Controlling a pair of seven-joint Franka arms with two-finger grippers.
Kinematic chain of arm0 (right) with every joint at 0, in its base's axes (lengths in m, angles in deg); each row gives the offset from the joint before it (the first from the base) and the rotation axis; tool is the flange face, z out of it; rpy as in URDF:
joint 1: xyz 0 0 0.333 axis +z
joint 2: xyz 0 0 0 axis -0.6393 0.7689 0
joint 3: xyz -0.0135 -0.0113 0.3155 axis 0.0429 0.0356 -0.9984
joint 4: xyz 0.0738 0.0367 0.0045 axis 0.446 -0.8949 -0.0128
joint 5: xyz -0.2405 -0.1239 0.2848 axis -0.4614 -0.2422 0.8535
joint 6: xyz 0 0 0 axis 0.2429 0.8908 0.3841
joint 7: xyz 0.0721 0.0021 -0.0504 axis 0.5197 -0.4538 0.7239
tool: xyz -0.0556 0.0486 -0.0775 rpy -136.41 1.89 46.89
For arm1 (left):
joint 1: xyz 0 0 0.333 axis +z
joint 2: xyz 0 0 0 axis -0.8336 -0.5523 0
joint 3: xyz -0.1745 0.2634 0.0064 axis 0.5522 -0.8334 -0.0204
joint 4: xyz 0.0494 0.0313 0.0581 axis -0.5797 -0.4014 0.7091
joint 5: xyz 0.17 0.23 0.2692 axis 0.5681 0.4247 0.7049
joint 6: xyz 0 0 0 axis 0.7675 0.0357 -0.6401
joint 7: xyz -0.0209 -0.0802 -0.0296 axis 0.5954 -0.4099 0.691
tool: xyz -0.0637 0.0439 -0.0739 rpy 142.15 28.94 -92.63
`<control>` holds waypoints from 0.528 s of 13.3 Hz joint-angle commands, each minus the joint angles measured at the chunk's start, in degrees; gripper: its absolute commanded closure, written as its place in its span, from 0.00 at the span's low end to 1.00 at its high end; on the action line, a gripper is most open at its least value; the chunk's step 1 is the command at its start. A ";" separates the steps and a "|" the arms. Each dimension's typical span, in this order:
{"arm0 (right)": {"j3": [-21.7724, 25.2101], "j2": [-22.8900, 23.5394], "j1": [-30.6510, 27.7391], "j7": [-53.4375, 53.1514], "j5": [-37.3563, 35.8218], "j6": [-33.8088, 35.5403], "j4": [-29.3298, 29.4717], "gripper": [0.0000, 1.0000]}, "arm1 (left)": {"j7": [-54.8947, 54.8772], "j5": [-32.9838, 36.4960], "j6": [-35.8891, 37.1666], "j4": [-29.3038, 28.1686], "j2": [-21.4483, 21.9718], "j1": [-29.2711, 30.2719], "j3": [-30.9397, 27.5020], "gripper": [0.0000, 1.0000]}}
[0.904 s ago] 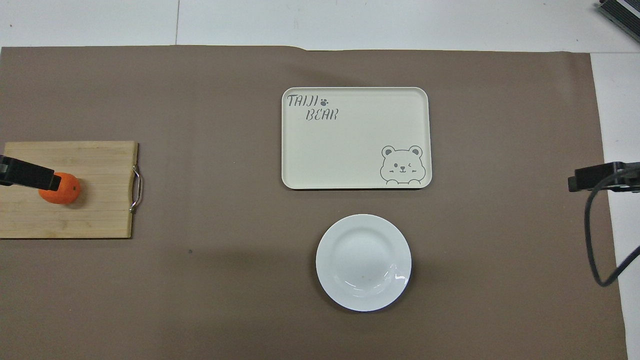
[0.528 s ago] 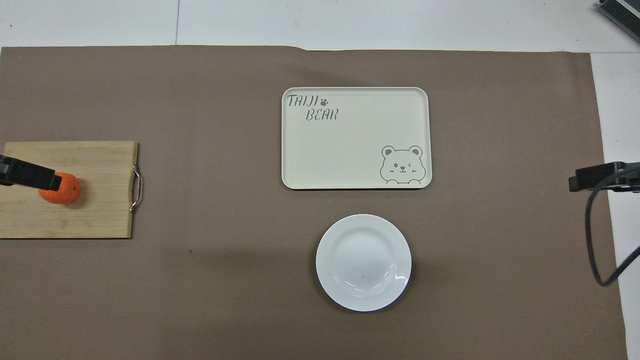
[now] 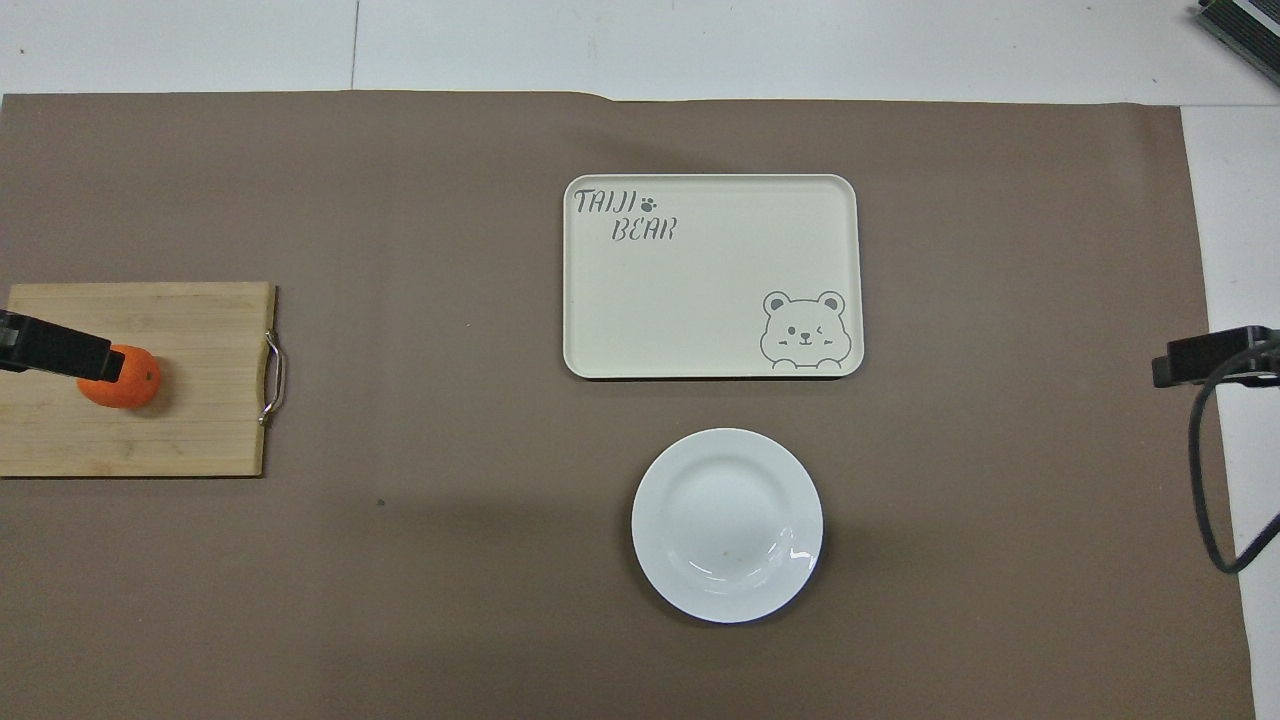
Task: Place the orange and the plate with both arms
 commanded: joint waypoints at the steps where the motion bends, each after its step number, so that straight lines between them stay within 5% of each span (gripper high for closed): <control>1: -0.41 -0.16 -0.80 1.73 -0.71 0.15 -0.12 0.00 | -0.19 -0.54 0.36 0.56 0.27 0.67 0.44 0.00; 7: -0.32 -1.39 -0.45 3.31 -0.61 0.15 -1.96 0.00 | -0.27 -0.54 0.63 0.39 0.36 0.75 0.44 0.00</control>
